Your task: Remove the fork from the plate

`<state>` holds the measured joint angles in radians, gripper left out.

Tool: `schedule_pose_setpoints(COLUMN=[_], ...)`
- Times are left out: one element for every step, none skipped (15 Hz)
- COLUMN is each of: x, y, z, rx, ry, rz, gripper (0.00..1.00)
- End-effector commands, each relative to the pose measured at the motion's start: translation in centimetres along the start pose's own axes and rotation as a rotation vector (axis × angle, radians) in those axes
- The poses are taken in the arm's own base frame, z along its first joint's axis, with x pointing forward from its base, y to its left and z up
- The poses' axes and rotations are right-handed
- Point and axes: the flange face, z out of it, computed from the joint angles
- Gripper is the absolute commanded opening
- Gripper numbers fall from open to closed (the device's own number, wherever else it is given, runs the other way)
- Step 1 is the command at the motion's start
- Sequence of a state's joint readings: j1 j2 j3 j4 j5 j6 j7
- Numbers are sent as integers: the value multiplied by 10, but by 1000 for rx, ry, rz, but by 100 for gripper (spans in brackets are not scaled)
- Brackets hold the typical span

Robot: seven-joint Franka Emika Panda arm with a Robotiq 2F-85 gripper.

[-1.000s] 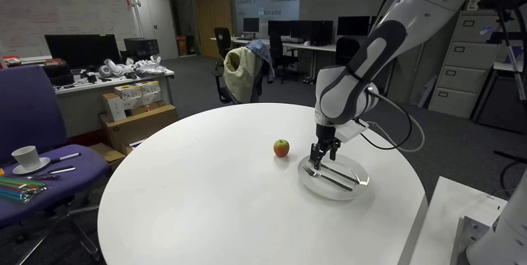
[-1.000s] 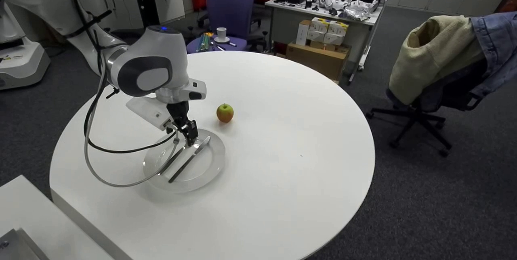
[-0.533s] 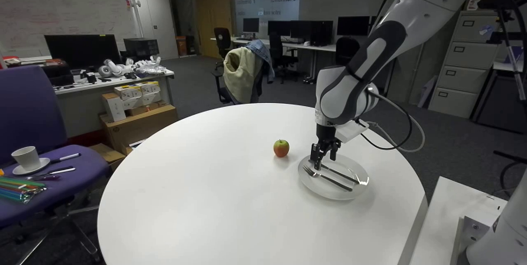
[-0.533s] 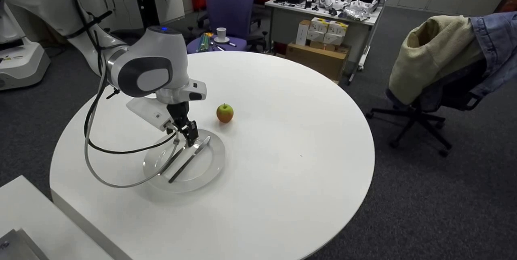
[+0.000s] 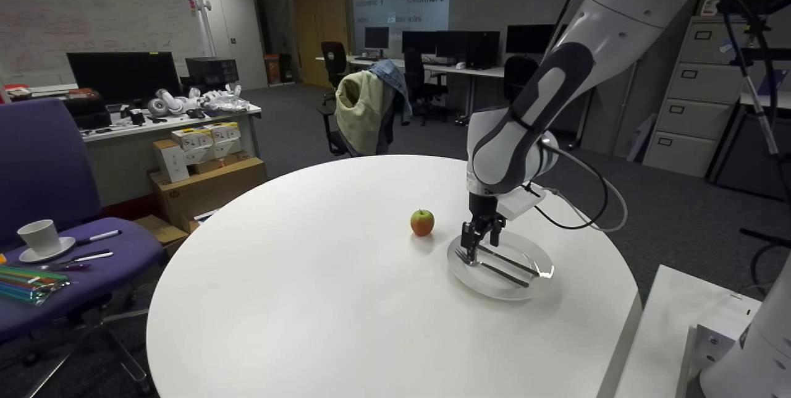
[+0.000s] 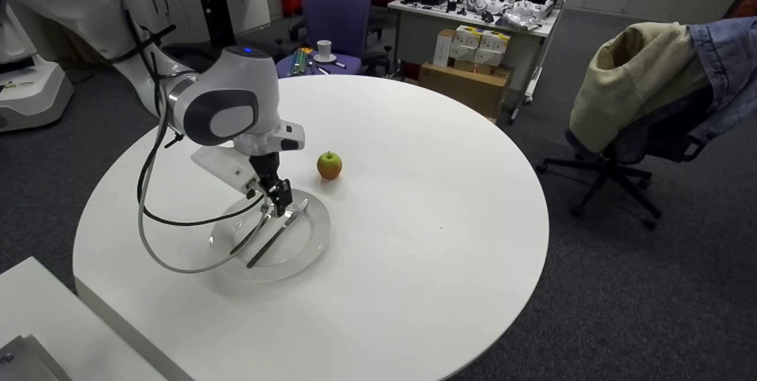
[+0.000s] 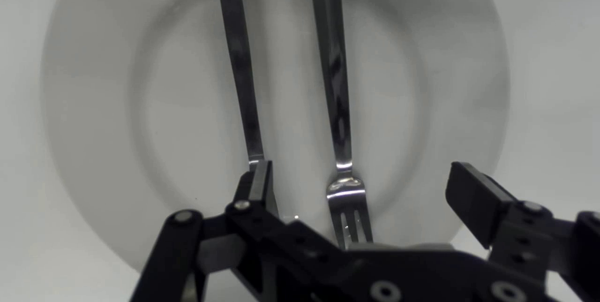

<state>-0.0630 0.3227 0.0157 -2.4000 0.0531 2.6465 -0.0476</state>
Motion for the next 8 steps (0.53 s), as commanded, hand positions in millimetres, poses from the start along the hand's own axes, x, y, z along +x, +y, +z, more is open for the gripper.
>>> schedule_pose_setpoints(x=[14, 17, 19, 21, 23, 25, 26, 27], y=[2, 1, 0, -1, -2, -4, -5, -7], z=[8, 12, 16, 18, 22, 24, 27, 28], rx=[10, 12, 16, 20, 22, 26, 29, 31], ry=[-4, -8, -13, -15, -19, -22, -28, -30], rz=[-24, -24, -26, -27, -28, -29, -29, -30], gripper=[100, 100, 100, 100, 100, 100, 100, 100])
